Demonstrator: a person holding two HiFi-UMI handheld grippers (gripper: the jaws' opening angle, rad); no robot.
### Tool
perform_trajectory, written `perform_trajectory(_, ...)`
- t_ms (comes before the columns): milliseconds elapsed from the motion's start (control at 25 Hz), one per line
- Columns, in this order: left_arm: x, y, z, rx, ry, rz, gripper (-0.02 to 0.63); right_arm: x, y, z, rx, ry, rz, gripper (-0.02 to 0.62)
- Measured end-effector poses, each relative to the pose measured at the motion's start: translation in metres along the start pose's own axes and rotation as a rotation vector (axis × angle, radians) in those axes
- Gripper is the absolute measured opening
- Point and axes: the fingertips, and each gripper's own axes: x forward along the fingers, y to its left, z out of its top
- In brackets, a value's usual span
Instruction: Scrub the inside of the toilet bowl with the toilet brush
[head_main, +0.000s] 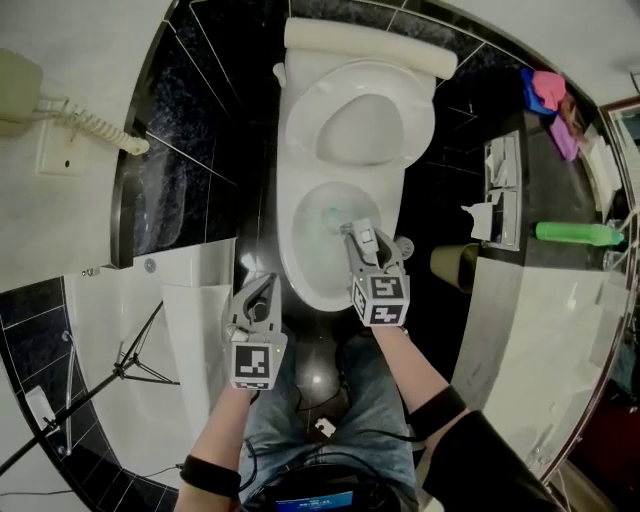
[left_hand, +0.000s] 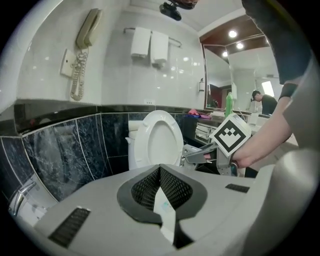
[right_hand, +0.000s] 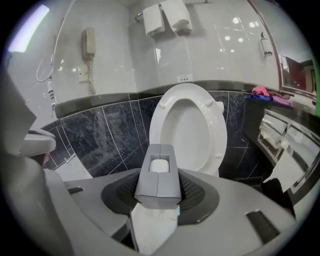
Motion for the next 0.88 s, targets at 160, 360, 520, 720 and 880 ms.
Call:
perform_trajectory(160,-0.018,-0.019,0.037,0.014,-0.014,-0.030,0.003,-0.050,0.010,0.043,-0.040,-0.017,0.053,0.204)
perform_trajectory(360,-0.045,-0.033,0.091,-0.014,-0.037,-0.023,0.003,-0.108,0.021,0.103,-0.086,-0.070,0.094,0.206)
perform_trajectory(520,-0.062,-0.031,0.123,0.050,-0.063,-0.042,0.003,-0.144,0.028,0.149,-0.107,-0.118,0.111,0.206)
perform_trajectory(720,-0.090,-0.035,0.161,0.079,-0.073,-0.026,0.003,-0.192,0.033,0.184,-0.100,-0.137,0.148,0.206)
perform_trajectory(880,-0.104,-0.039,0.186,0.087,-0.093,-0.030,0.003,-0.222,0.033,0.202,-0.107,-0.171,0.141,0.206)
